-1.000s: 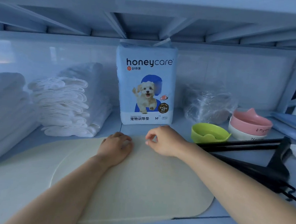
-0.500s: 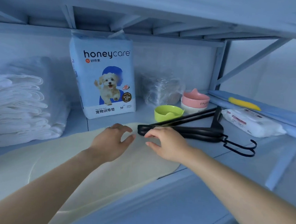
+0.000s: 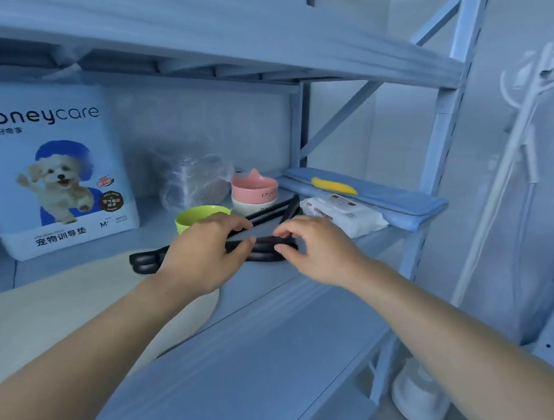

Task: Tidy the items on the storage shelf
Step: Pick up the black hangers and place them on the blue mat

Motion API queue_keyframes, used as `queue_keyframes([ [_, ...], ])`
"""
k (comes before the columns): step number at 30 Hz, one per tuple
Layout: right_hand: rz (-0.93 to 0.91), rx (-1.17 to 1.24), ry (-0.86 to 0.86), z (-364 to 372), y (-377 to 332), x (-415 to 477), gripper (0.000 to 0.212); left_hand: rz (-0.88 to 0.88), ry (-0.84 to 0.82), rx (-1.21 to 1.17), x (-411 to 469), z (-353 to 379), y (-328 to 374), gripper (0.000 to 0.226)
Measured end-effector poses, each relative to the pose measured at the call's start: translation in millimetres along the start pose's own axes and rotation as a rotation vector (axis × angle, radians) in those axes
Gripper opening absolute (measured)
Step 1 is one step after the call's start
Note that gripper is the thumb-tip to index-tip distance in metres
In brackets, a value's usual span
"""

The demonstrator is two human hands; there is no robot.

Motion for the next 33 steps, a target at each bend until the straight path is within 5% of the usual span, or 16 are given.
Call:
queue_keyframes([
  [19, 0.148, -0.095, -0.049, -154.4, 292.7, -129.6, 0.029, 0.161, -0.197, -0.028, 108.6, 201.7, 273.5, 0.032],
  [33, 0.122, -0.123, -0.185, -99.2, 418.4, -106.8, 0.074, 0.066, -0.17, 0.003, 187.8, 300.4, 276.0, 0.046],
])
Point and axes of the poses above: each hand's wrist, its own x-axis towards the middle knuckle, its own z-axis out of the palm, y = z × x, the point moved 10 cm from there along x, towards the middle knuckle, and after that the axes turned 10 degrees about -z, right-handed, at the moved point
